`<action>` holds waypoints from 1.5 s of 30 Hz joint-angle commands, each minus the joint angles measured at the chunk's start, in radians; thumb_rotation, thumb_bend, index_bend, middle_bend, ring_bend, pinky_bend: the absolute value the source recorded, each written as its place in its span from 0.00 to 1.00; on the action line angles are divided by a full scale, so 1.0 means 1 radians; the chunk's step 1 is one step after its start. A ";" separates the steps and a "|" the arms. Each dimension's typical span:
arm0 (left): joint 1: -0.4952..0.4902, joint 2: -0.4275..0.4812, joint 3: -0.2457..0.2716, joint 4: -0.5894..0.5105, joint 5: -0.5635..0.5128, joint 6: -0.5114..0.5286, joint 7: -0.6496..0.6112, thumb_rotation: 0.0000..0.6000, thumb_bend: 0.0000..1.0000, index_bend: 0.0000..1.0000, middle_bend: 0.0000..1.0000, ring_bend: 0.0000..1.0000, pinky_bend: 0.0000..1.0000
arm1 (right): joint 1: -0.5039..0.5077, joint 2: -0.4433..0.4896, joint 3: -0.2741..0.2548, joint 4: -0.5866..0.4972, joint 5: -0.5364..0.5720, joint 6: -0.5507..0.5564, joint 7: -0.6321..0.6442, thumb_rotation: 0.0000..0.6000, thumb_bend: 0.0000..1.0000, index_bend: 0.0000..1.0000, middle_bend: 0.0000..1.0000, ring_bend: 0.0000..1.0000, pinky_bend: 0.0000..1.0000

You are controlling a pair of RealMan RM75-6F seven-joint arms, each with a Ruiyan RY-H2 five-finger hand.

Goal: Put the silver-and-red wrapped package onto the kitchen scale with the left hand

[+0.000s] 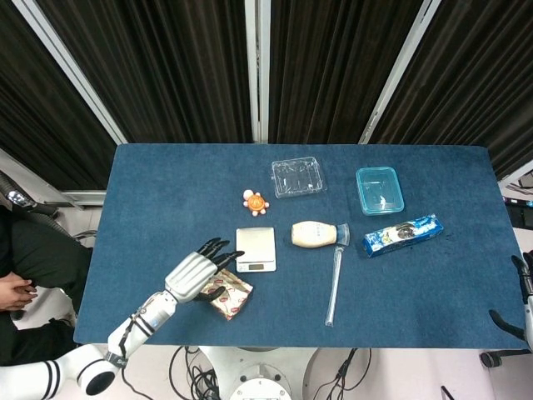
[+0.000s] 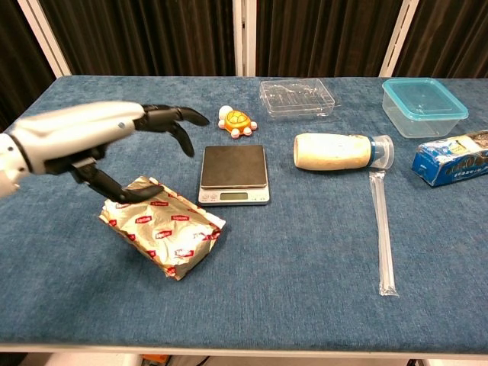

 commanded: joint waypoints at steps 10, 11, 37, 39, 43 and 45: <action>-0.060 -0.090 0.020 0.081 -0.027 -0.038 -0.009 1.00 0.52 0.07 0.25 0.00 0.00 | 0.000 -0.002 0.004 0.027 0.018 -0.021 0.045 1.00 0.07 0.00 0.00 0.00 0.00; -0.065 -0.094 0.022 0.086 -0.029 -0.042 0.000 1.00 0.56 0.07 0.24 0.00 0.00 | 0.001 -0.002 0.004 0.030 0.018 -0.024 0.055 1.00 0.07 0.00 0.00 0.00 0.00; -0.095 -0.134 0.047 0.142 -0.138 -0.076 0.108 1.00 0.76 0.07 0.23 0.00 0.00 | 0.006 -0.018 0.010 0.072 0.029 -0.046 0.111 1.00 0.02 0.00 0.00 0.00 0.00; -0.097 -0.135 0.049 0.143 -0.139 -0.076 0.108 1.00 0.76 0.07 0.23 0.00 0.00 | 0.006 -0.018 0.010 0.073 0.031 -0.046 0.111 1.00 0.02 0.00 0.00 0.00 0.00; -0.100 -0.137 0.051 0.143 -0.140 -0.073 0.111 1.00 0.77 0.07 0.24 0.00 0.00 | 0.006 -0.021 0.010 0.074 0.031 -0.048 0.108 1.00 0.02 0.00 0.00 0.00 0.00; -0.101 -0.139 0.053 0.144 -0.142 -0.071 0.115 1.00 0.77 0.07 0.24 0.00 0.00 | 0.007 -0.022 0.009 0.075 0.031 -0.050 0.106 1.00 0.02 0.00 0.00 0.00 0.00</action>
